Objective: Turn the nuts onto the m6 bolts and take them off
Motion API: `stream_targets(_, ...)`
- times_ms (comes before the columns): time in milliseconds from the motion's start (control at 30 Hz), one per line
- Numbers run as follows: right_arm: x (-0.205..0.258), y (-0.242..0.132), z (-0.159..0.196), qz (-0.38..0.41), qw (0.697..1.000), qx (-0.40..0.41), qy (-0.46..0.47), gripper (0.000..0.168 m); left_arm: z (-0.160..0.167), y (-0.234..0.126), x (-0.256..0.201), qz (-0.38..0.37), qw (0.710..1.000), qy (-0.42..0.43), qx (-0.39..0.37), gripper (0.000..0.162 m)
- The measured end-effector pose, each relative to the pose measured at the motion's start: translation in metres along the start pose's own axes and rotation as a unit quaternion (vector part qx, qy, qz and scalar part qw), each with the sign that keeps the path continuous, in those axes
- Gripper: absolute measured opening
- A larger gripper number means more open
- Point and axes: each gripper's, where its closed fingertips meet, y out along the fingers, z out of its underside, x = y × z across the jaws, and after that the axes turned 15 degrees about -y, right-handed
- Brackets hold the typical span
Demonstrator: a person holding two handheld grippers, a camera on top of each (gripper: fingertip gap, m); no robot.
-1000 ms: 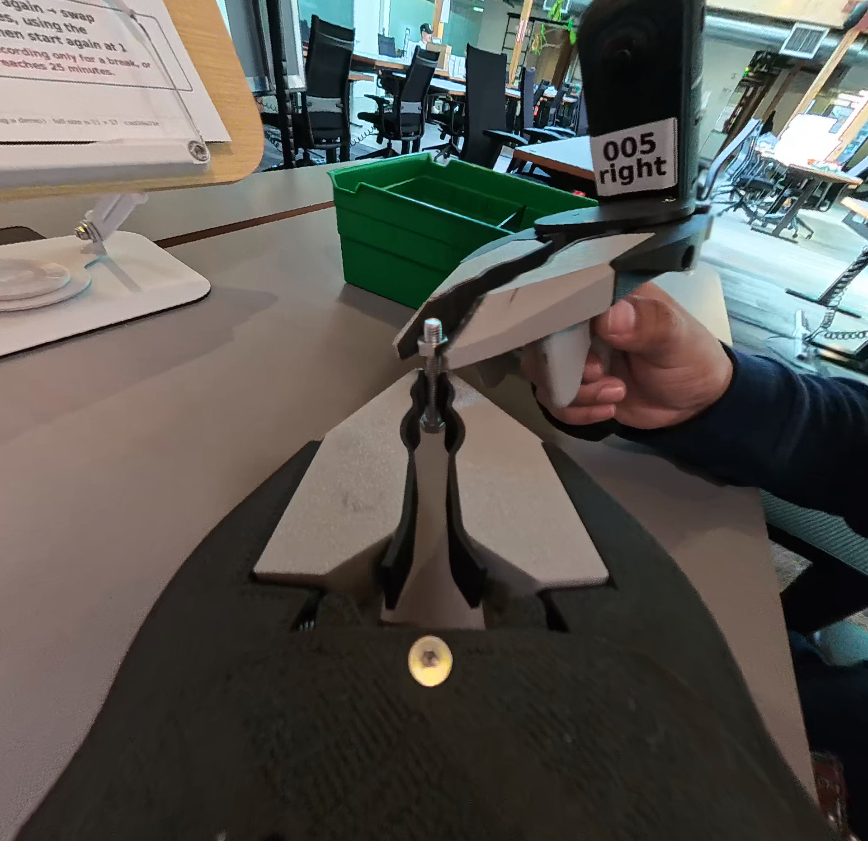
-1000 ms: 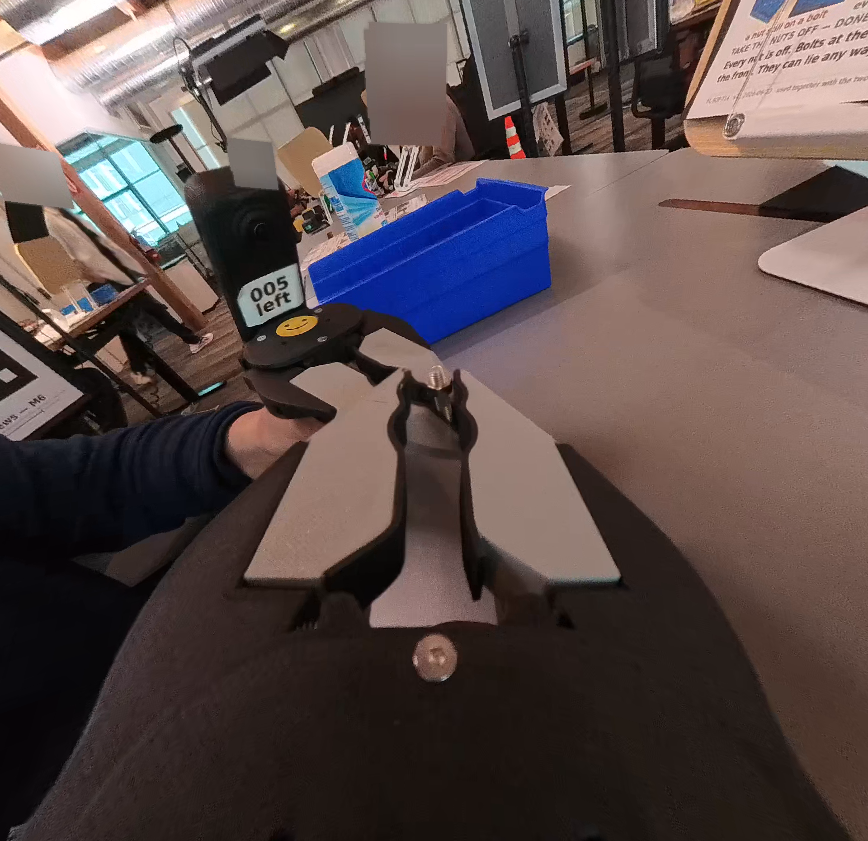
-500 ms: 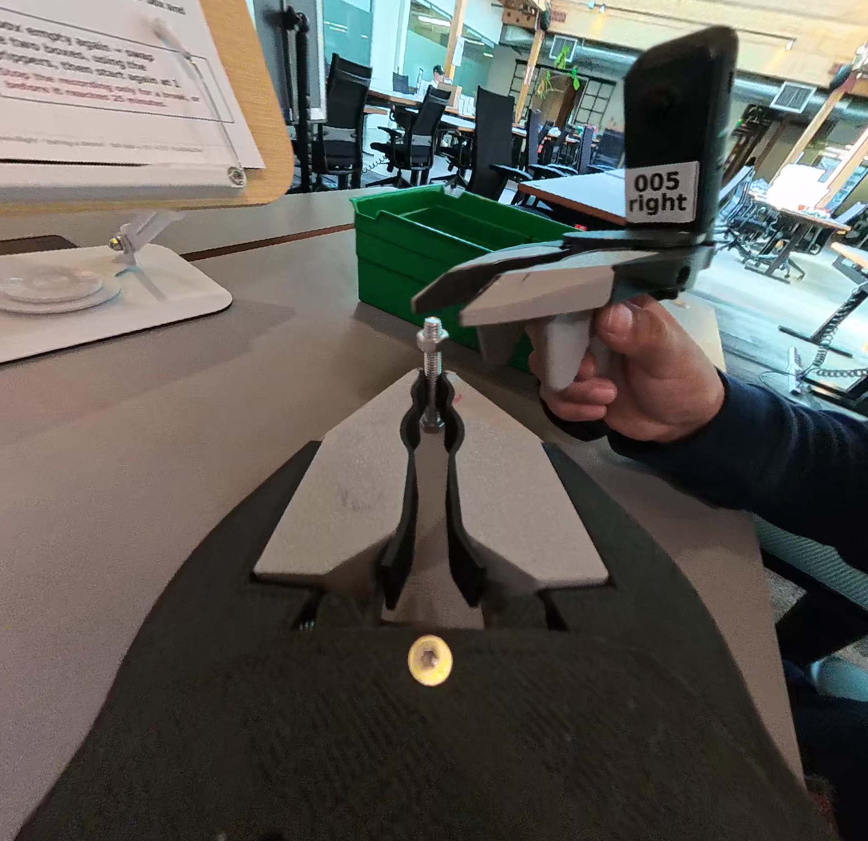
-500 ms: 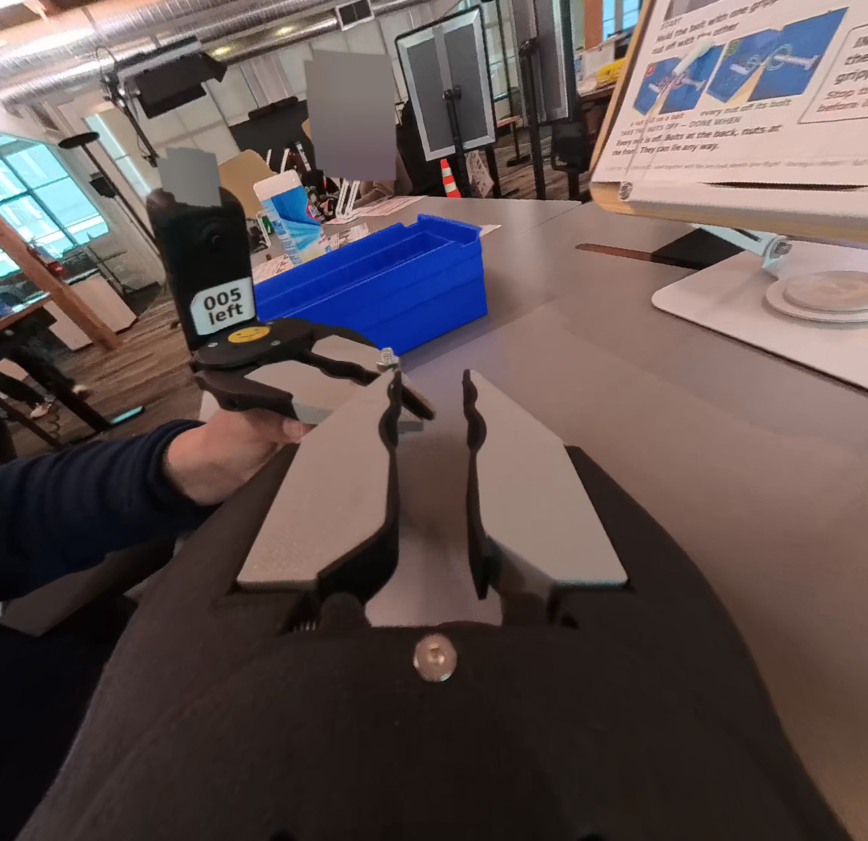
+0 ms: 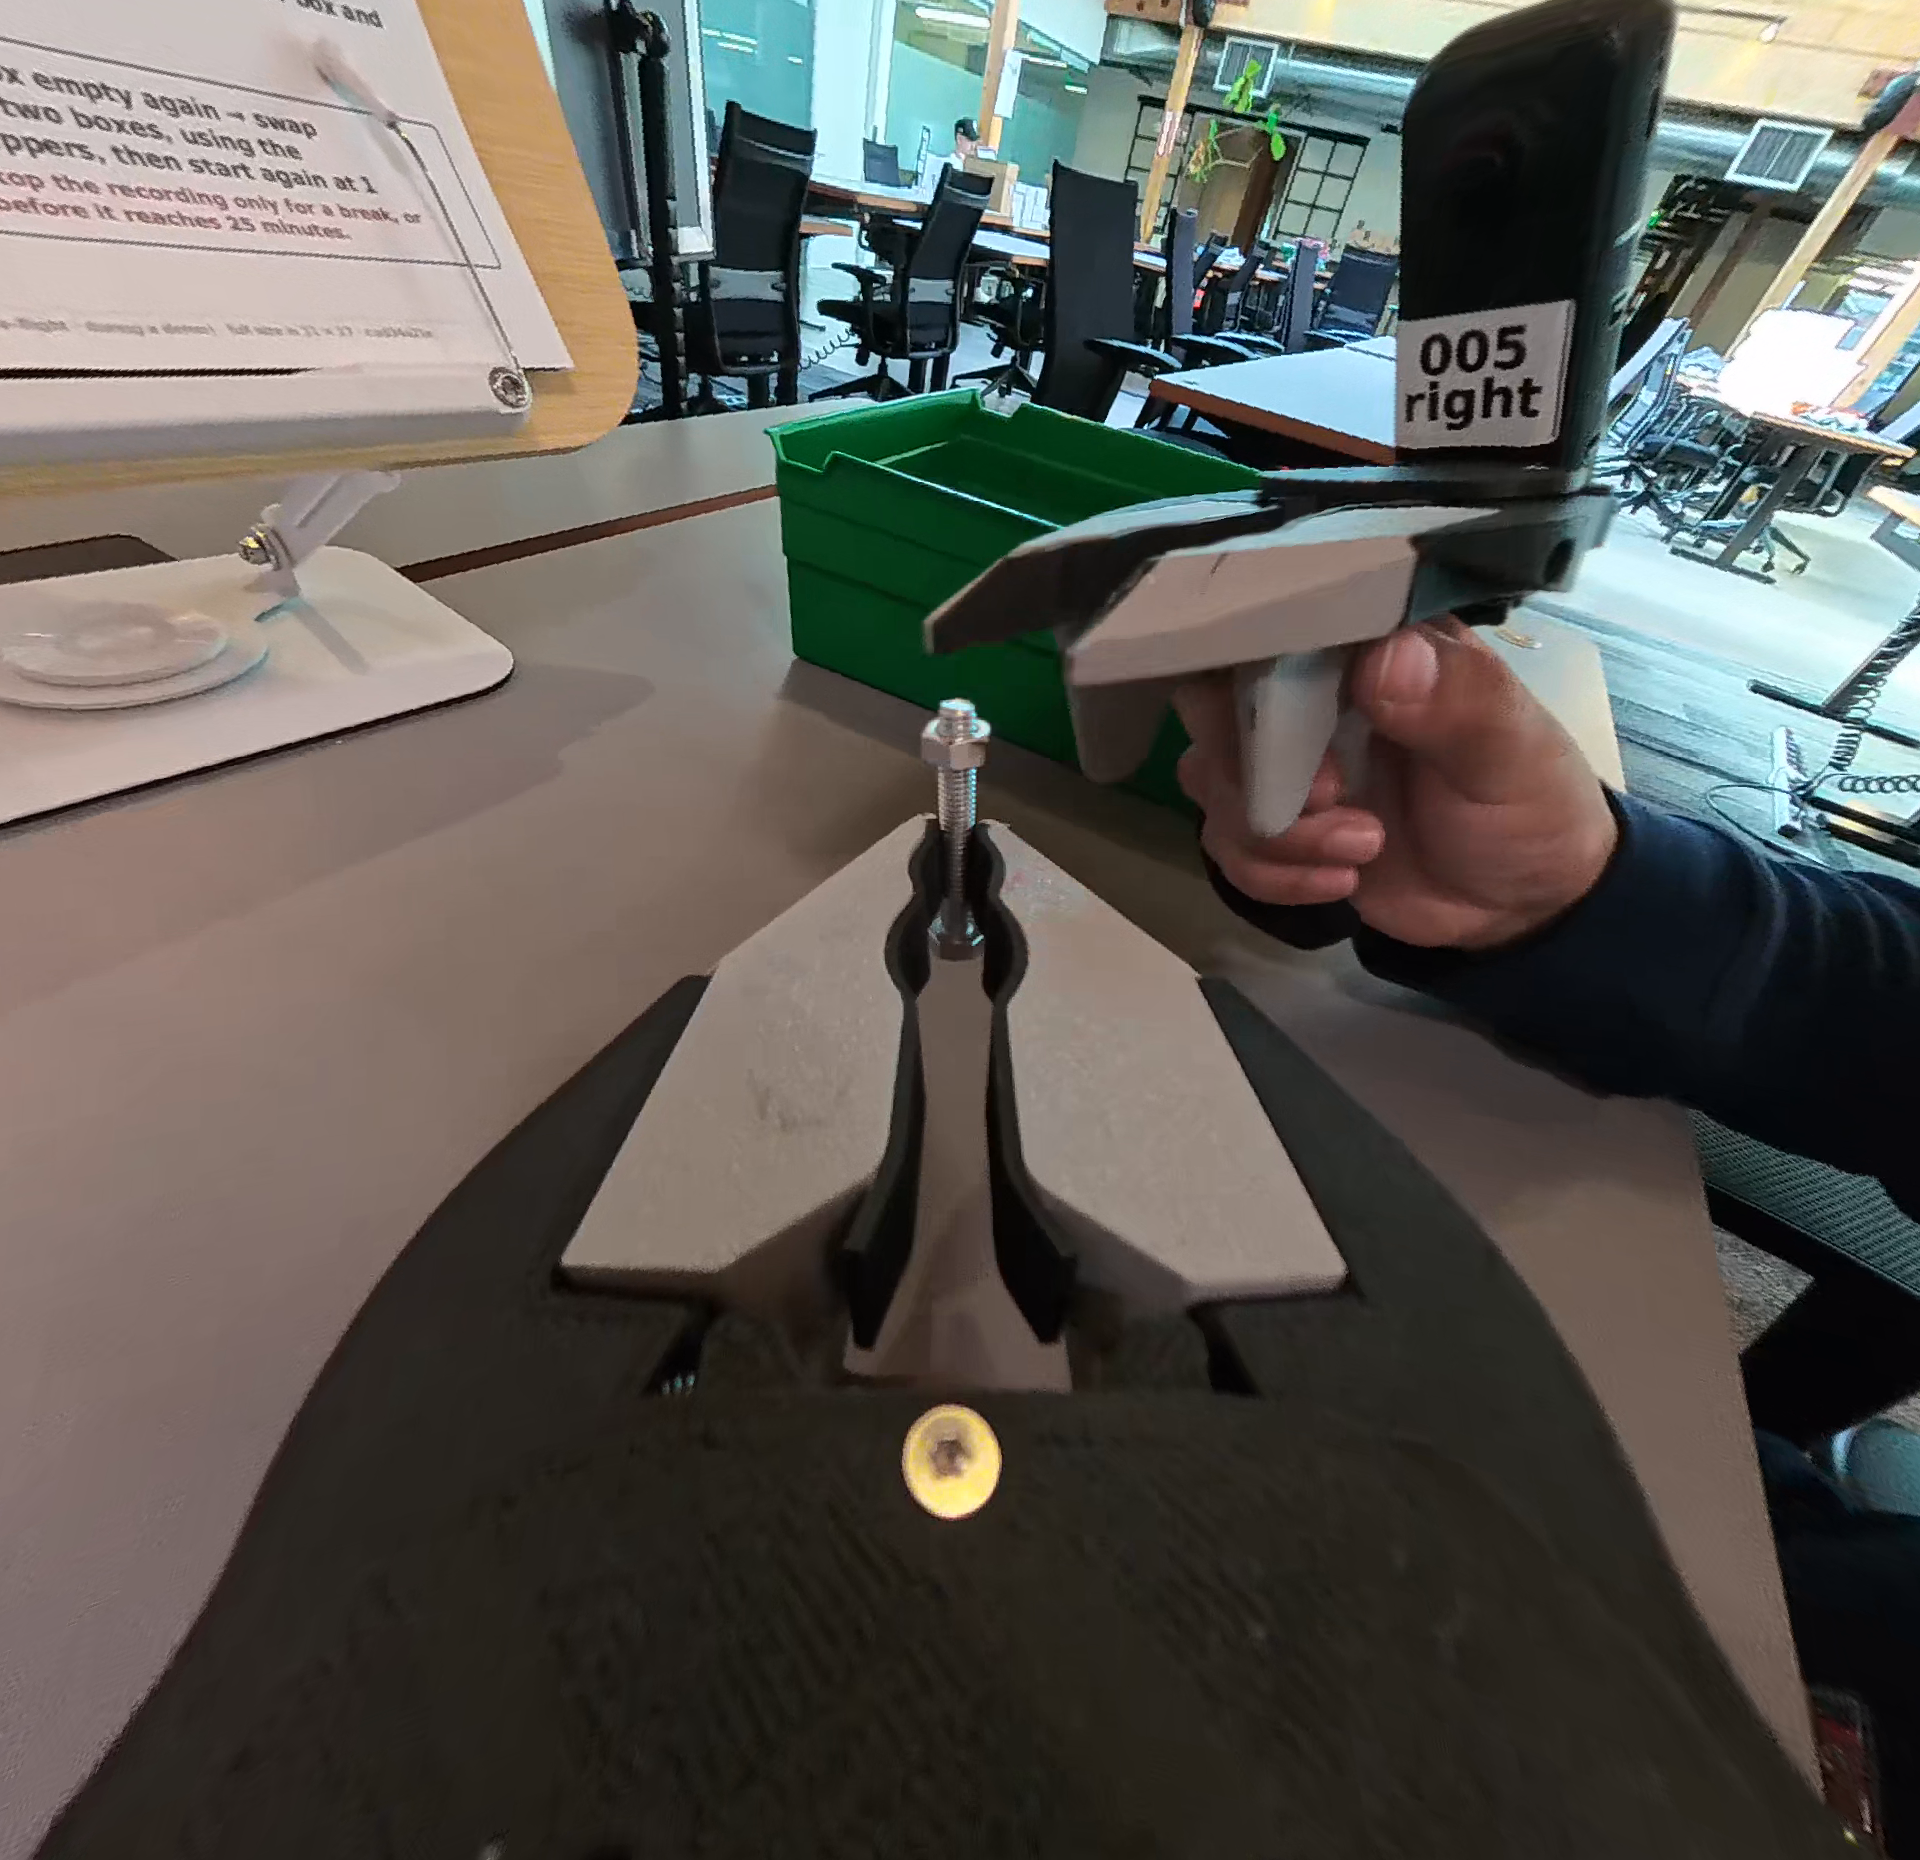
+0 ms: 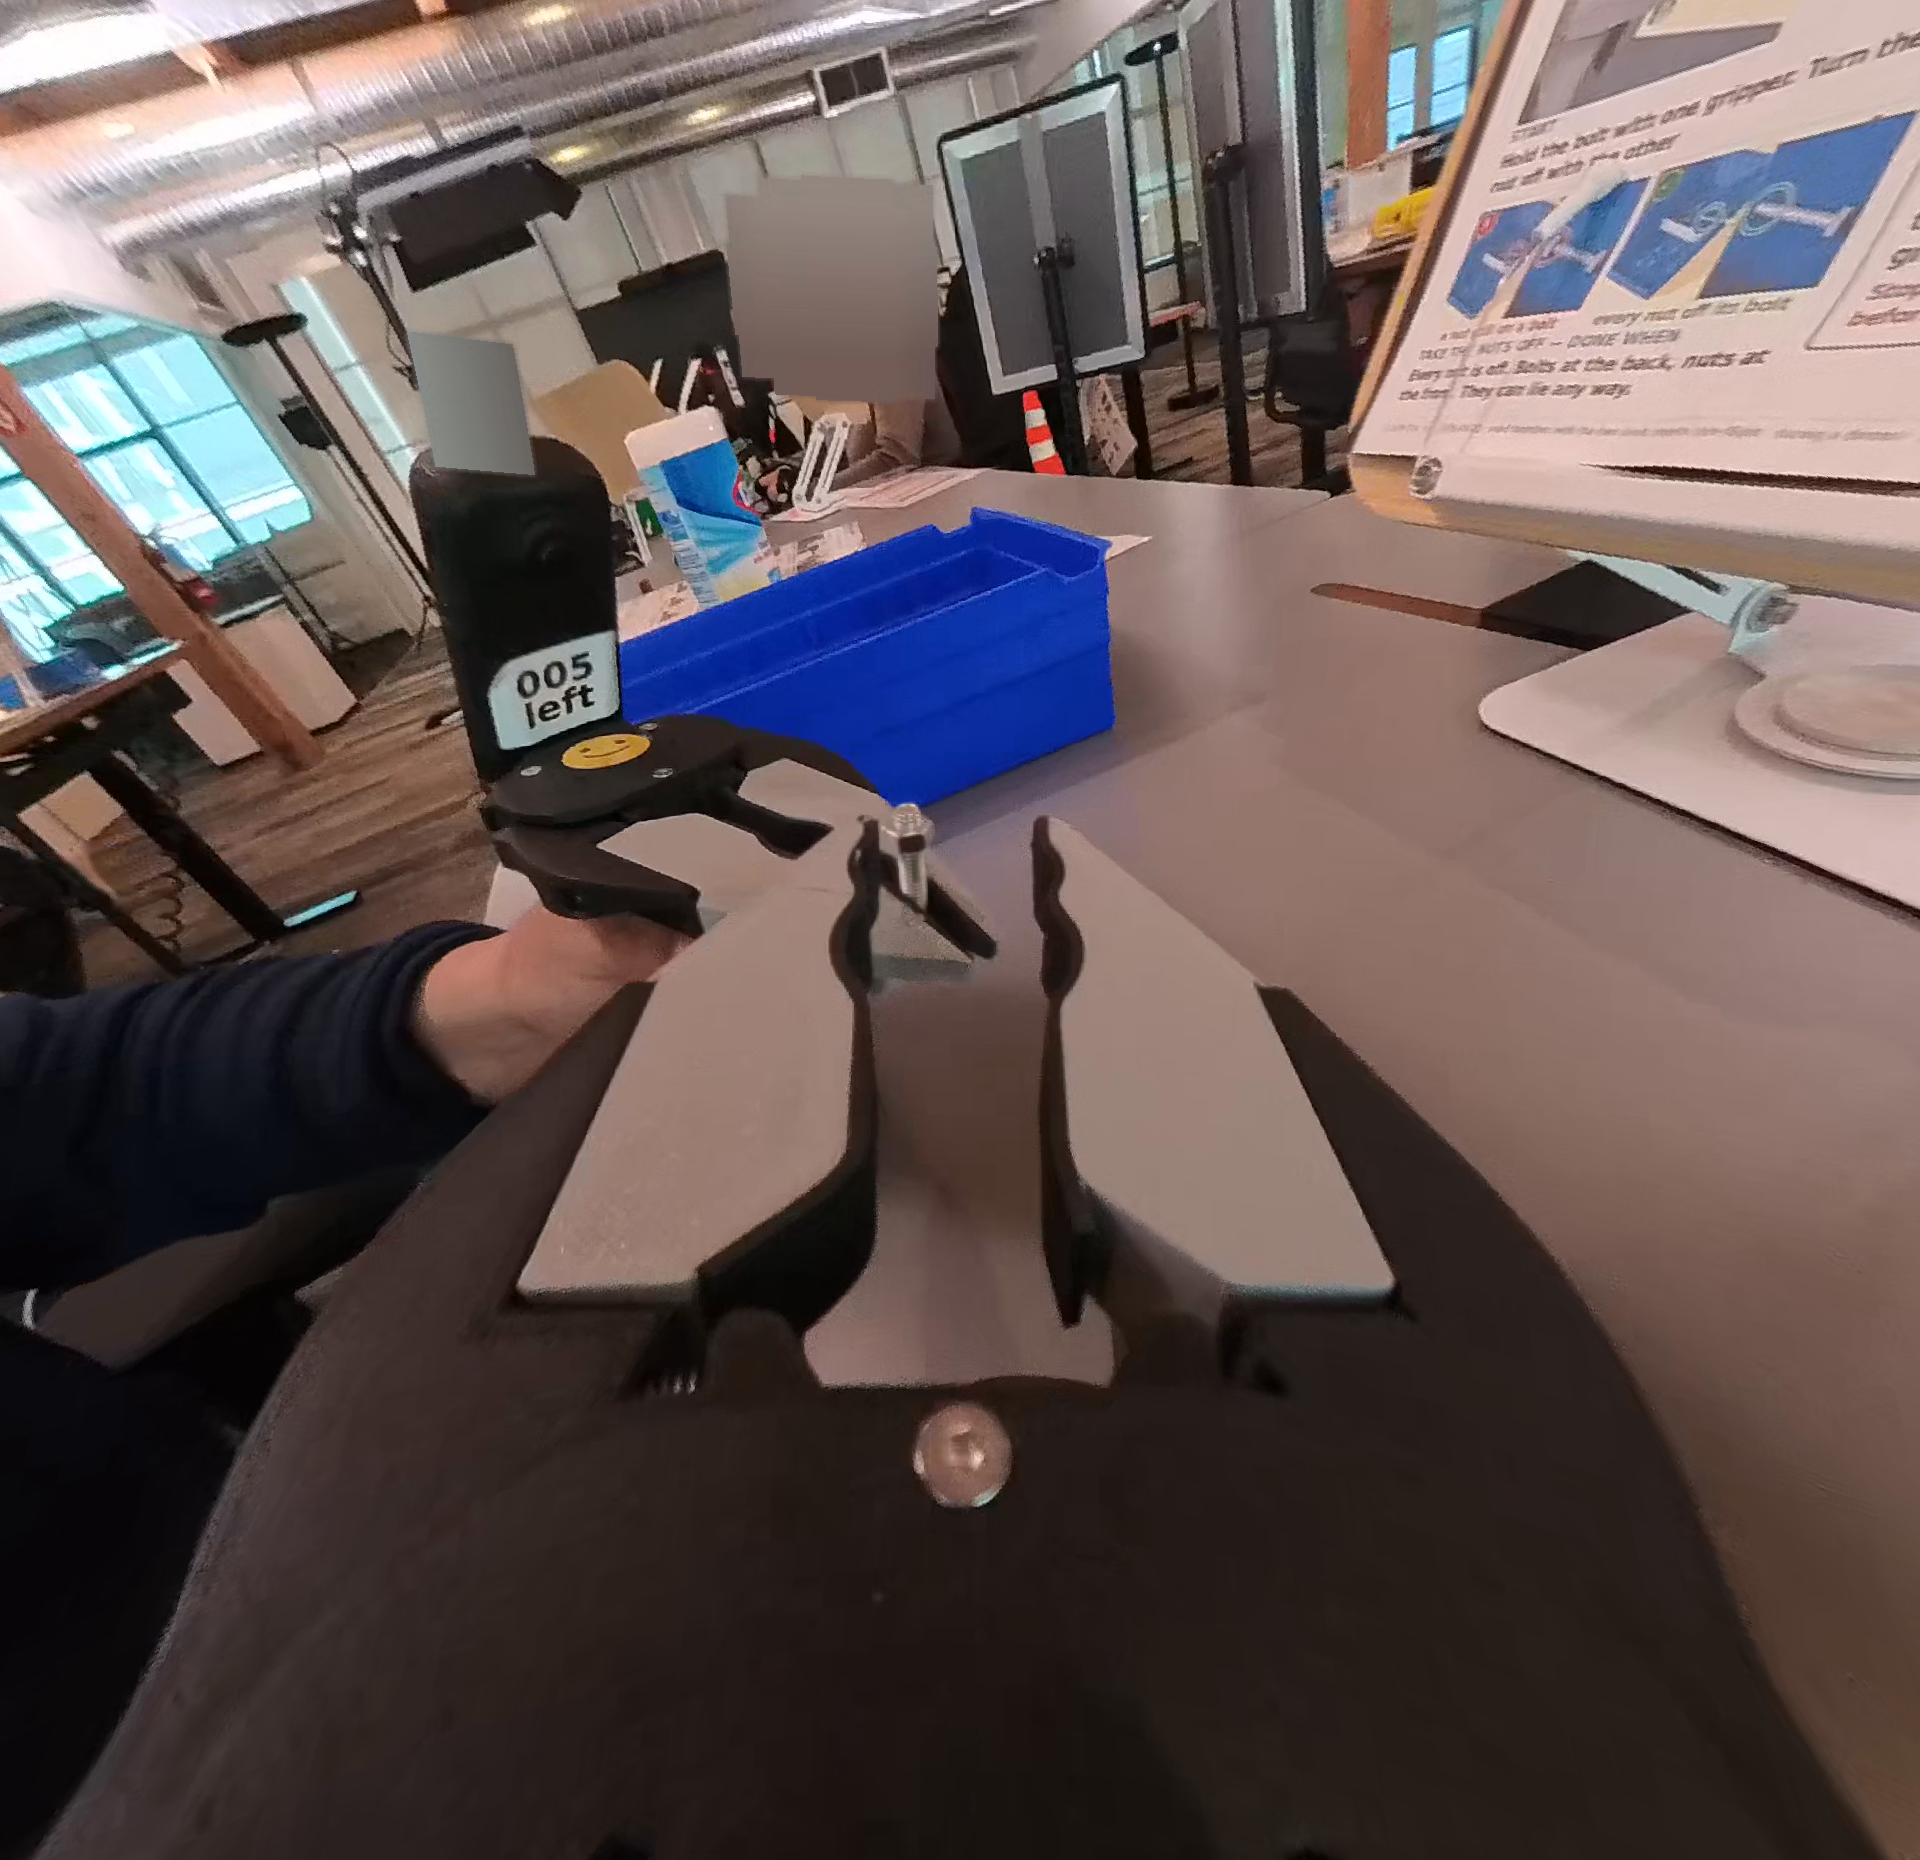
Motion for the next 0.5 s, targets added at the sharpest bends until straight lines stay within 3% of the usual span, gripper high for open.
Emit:
stream_targets(200,0.011,0.016,0.01,0.009,0.998,0.038,-0.047,0.027,0.003,0.005,-0.015,0.007,0.999,0.032,0.002,0.003)
stream_targets(367,-0.008,-0.004,0.001,0.014,1.0,0.004,0.003,0.026,-0.011,-0.007,0.002,-0.003,1.0,-0.003,-0.025,0.003)
stream_targets(500,0.01,0.004,-0.006,-0.013,1.0,-0.009,-0.018,0.03,-0.007,-0.002,-0.005,0.001,1.0,0.012,-0.017,0.003)
